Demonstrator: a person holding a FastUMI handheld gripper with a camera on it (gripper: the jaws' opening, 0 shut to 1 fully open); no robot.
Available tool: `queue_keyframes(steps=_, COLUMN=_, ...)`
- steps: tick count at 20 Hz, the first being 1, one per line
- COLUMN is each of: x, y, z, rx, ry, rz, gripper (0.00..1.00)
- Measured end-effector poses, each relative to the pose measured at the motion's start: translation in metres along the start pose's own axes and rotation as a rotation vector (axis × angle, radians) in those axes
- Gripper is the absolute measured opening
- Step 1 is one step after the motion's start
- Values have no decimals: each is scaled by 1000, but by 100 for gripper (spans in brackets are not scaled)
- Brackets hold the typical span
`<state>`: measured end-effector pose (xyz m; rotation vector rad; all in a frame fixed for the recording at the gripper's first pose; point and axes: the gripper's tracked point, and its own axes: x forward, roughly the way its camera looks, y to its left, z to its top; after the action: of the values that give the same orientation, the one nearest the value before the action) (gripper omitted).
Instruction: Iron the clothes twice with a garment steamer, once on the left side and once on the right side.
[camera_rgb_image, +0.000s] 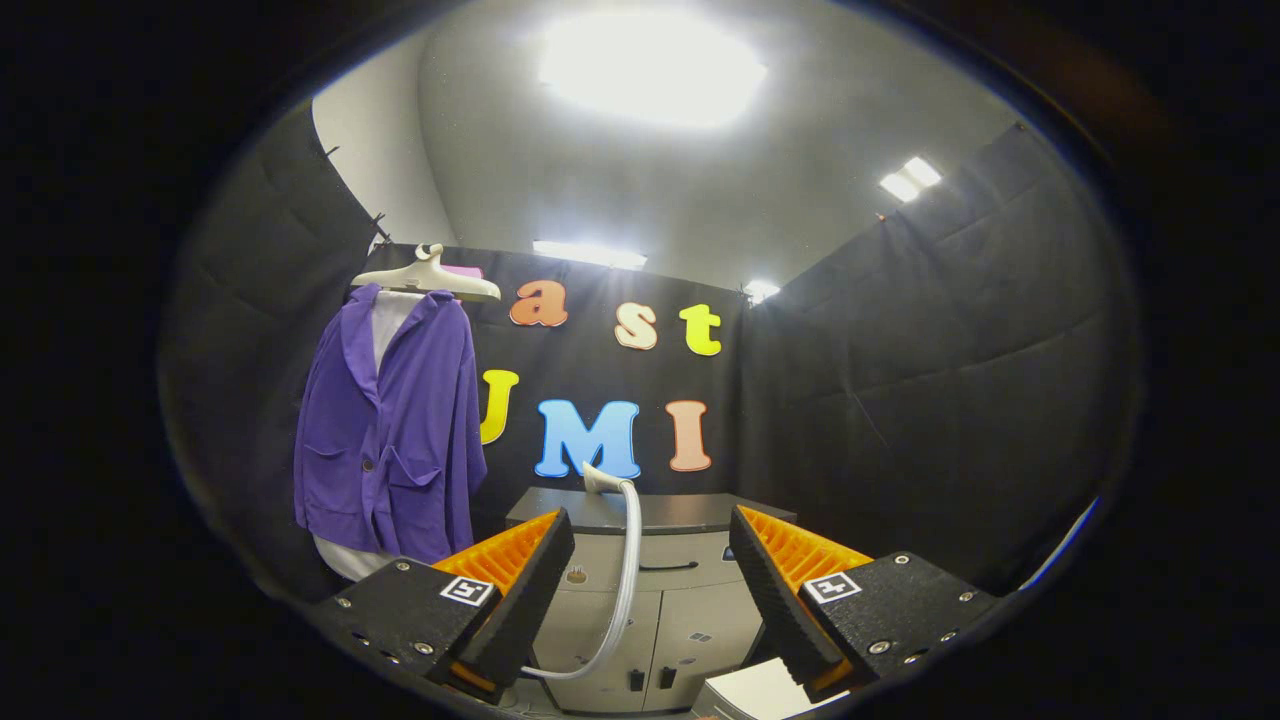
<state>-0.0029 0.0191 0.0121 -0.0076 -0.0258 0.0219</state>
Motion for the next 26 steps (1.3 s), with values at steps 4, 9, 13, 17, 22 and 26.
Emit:
queue_keyframes(steps=4, x=0, y=-3, z=5, rx=9, ry=-4, rz=-14, gripper=96)
queue_keyframes(steps=9, x=-1, y=0, z=16, rx=12, ry=-19, rz=-11, gripper=96)
queue_keyframes(steps=13, x=10, y=-3, z=32, rx=25, ry=-19, rz=-10, gripper=96)
queue_keyframes(steps=17, x=31, y=2, z=47, rx=65, ry=3, rz=29, gripper=96)
queue_keyframes(steps=22, x=72, y=-1, z=64, rx=66, ry=3, rz=77, gripper=96)
queue_keyframes(steps=26, x=122, y=-8, z=83, rx=62, ry=0, rz=113, gripper=96)
